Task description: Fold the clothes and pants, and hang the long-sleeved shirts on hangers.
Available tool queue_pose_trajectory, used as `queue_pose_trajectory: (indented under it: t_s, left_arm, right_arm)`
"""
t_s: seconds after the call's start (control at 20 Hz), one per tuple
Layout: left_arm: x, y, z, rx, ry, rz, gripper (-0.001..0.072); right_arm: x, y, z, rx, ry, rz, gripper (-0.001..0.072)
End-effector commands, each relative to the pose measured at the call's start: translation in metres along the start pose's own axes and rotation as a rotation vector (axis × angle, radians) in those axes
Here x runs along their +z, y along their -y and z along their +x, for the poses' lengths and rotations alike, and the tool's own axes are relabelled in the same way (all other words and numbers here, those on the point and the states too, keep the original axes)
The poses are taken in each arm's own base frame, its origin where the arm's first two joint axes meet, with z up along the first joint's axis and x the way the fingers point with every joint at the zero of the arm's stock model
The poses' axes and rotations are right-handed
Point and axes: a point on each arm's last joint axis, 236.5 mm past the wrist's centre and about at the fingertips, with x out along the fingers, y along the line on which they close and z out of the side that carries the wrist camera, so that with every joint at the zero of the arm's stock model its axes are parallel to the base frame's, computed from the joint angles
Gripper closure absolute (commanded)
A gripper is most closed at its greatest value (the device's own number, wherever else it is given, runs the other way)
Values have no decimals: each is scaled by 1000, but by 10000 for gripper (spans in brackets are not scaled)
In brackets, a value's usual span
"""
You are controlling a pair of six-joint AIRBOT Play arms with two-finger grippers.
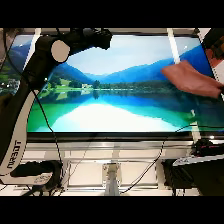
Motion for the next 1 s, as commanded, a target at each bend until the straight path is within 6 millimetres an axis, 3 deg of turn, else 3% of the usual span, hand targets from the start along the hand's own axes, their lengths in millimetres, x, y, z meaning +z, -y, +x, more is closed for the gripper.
queue_pose_trajectory:
  t_s: [0.0, 0.2, 0.35, 0.5, 0.55, 0.65, 0.7, 0.85, 0.9, 0.95]
  left_arm:
    - [0, 0, 0, 0, 0, 0, 171]
    - [0, 0, 0, 0, 0, 0, 171]
    - [0, 0, 0, 0, 0, 0, 171]
    - [0, 0, 0, 0, 0, 0, 171]
    - [0, 0, 0, 0, 0, 0, 171]
    - [0, 0, 0, 0, -1, 1, 171]
    - [-1, 0, 0, 0, -4, 1, 171]
    - [-12, 1, 0, -3, -51, 1, 171]
    - [-15, 1, -1, -3, -64, 2, 178]
    - [-14, -3, -1, 4, -62, 4, 300]
  right_arm:
    - [4, 98, -57, -272, 9, 113, 703]
    - [2, 141, -99, -450, 55, 150, 703]
    - [-10, 163, -113, -563, 32, 204, 703]
    - [-17, 169, -117, -597, 8, 219, 699]
    - [-19, 169, -118, -598, 1, 222, 658]
    - [-25, 170, -119, -606, -20, 246, 241]
    - [-28, 170, -119, -609, -31, 249, 150]
    - [-28, 165, -116, -589, -33, 248, 153]
    - [-26, 154, -109, -534, -36, 231, 194]
    - [-24, 129, -96, -424, -47, 166, 436]
